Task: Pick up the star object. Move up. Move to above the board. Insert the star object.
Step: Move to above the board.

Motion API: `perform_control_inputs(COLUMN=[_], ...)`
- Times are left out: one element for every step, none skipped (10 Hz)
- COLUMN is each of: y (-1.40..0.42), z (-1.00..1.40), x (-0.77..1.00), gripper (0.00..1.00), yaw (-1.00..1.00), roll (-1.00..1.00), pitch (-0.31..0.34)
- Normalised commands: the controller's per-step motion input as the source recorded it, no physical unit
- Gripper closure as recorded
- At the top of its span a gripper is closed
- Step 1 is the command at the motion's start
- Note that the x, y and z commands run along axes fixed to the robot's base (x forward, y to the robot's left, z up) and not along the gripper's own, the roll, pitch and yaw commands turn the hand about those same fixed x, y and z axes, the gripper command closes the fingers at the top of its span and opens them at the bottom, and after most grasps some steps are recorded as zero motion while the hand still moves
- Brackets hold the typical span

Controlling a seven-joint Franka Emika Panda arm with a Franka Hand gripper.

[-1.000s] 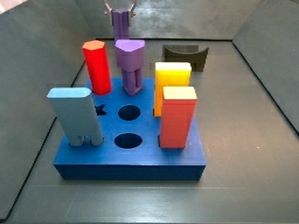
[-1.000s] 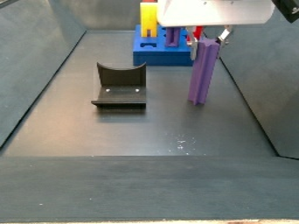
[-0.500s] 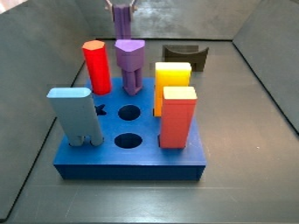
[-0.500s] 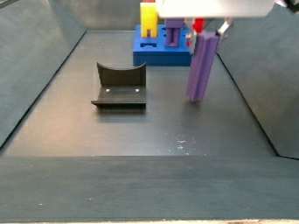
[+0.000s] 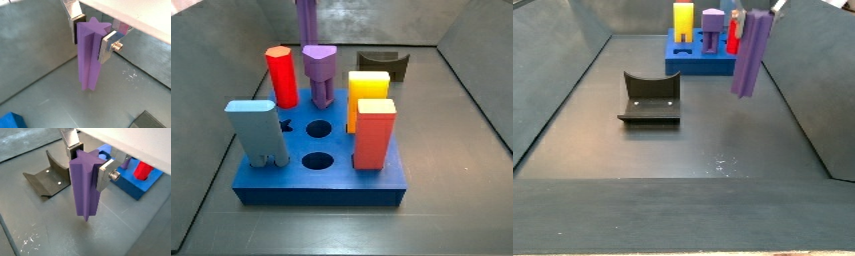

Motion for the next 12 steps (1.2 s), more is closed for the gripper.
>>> perform_control_inputs(y=[-0.05, -0.04, -0.03, -0.02, -0.01, -0.01, 0.00, 0.00, 0.00, 0.00, -1.00, -1.00], z=[1.00, 1.00, 1.00, 1.00, 0.93, 0.80, 0.62, 0.48, 0.39, 0.17, 0.18, 0.16], x=[-0.08, -0.06, -0.05, -0.04, -0.02, -0.01, 0.00, 0.00, 0.00, 0.00, 0.35, 0.35], gripper=[1.00, 1.00, 1.00, 1.00, 1.00, 1.00, 1.00, 1.00, 1.00, 1.00, 1.00, 1.00], yaw=[-0.10, -0.07, -0.06, -0.04, -0.04, -0.03, -0.03, -0.03, -0.03, -0.03, -0.32, -0.30], roll=[-0.10, -0.08, -0.07, -0.06, -0.05, -0.04, -0.03, -0.02, -0.02, -0.01, 0.14, 0.14], pitch=[0.163, 0.122, 0.105, 0.080, 0.075, 0.076, 0.079, 0.081, 0.077, 0.071, 0.099, 0.094])
